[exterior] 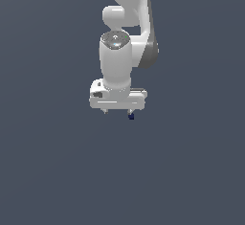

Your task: Pick up the object and move it to a goal position.

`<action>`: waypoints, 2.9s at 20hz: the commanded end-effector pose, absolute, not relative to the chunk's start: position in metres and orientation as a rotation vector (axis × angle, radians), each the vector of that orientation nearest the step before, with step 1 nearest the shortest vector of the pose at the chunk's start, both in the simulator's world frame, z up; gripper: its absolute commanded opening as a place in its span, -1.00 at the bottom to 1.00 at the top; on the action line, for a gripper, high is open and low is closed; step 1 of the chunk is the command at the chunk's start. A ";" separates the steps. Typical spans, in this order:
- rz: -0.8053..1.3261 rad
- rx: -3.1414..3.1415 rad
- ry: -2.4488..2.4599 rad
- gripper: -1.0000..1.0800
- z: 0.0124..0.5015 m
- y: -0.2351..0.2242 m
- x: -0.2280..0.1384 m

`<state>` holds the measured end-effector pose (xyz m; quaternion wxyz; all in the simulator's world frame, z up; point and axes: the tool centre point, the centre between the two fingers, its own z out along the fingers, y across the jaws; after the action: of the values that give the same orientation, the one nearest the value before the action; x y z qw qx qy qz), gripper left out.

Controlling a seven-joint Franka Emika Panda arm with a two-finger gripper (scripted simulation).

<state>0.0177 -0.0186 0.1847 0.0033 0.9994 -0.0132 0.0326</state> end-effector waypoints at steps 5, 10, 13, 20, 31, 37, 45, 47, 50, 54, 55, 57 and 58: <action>0.100 3.121 -0.043 0.92 0.183 -0.030 0.017; 0.095 3.099 -0.051 0.92 0.182 -0.054 0.016; 0.095 3.101 -0.049 0.92 0.182 -0.052 0.016; 0.078 3.106 0.033 0.92 0.159 -0.033 0.005; 0.019 3.114 0.327 0.92 0.085 0.031 -0.046; 0.002 3.113 0.413 0.92 0.066 0.048 -0.064; -0.001 3.113 0.418 0.92 0.060 0.049 -0.066; 0.000 3.113 0.419 0.92 0.054 0.049 -0.066; 0.000 3.113 0.421 0.92 0.040 0.049 -0.067; 0.000 3.113 0.423 0.92 0.022 0.050 -0.068; 0.000 3.113 0.423 0.92 0.020 0.050 -0.067; 0.000 3.113 0.423 0.92 0.015 0.050 -0.067; 0.000 3.113 0.423 0.92 0.014 0.050 -0.067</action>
<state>-0.0677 0.0496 0.0169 0.0000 0.9909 0.1346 -0.0007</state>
